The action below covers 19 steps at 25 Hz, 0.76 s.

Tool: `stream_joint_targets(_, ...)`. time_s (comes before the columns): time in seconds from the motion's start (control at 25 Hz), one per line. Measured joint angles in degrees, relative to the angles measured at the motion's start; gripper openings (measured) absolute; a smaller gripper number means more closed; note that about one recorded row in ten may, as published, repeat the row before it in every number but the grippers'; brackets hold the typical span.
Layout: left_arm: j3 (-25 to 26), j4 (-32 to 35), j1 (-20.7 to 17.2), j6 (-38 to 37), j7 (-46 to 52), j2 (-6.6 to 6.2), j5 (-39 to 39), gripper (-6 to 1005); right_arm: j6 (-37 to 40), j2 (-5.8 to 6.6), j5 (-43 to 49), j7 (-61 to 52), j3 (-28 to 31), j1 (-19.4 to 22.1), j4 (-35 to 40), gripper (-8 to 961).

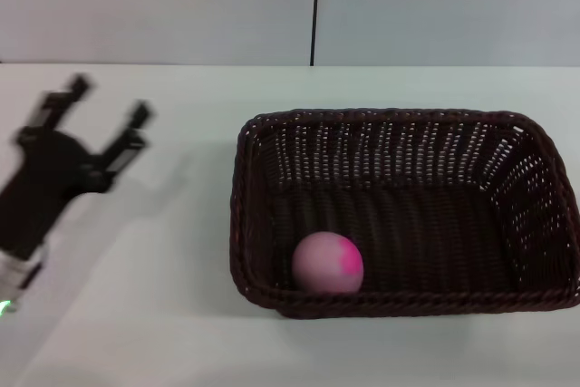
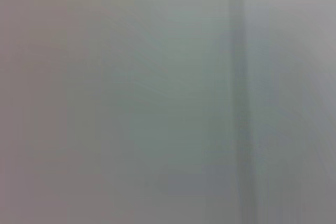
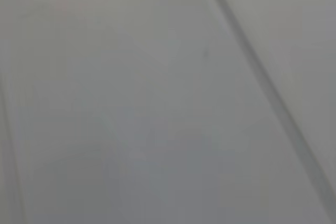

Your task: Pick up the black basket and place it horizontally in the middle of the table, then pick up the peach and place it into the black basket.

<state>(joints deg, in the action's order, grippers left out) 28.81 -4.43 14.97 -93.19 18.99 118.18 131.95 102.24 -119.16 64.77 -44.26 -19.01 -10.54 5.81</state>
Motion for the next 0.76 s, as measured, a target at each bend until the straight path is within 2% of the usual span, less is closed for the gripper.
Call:
stream_joint_targets(0.04,0.0,0.0,0.0,0.0,0.0,0.0,0.0,843,0.0,0.0,0.0,0.0,0.0,0.0,0.0,578)
stream_joint_targets(0.12,6.9,-0.8,-3.7,-0.7,-3.9,0.23,0.0,842,0.4,-0.06,0.0,8.4,7.2,0.0,-7.1,578)
stream_joint_targets(0.16,6.9,-0.8,-3.7,-0.7,-3.9,0.23,0.0,841,0.4,-0.06,0.0,8.4,7.2,0.0,-7.1,578)
stream_joint_targets(0.2,9.8,-1.3,-5.3,-0.7,-5.7,0.29,0.0,840,0.4,-0.1,0.0,13.2,10.4,0.0,-10.8,578)
stream_joint_targets(0.4,14.8,-1.6,-7.6,-0.3,-6.9,0.41,0.1,840,-0.6,-0.17,-0.1,17.0,11.5,-1.2,-13.2,578)
stream_joint_targets(0.76,16.0,-1.7,-8.0,0.1,-6.9,0.48,0.0,840,-1.5,-0.08,-0.1,17.4,11.6,-3.0,-13.4,578)
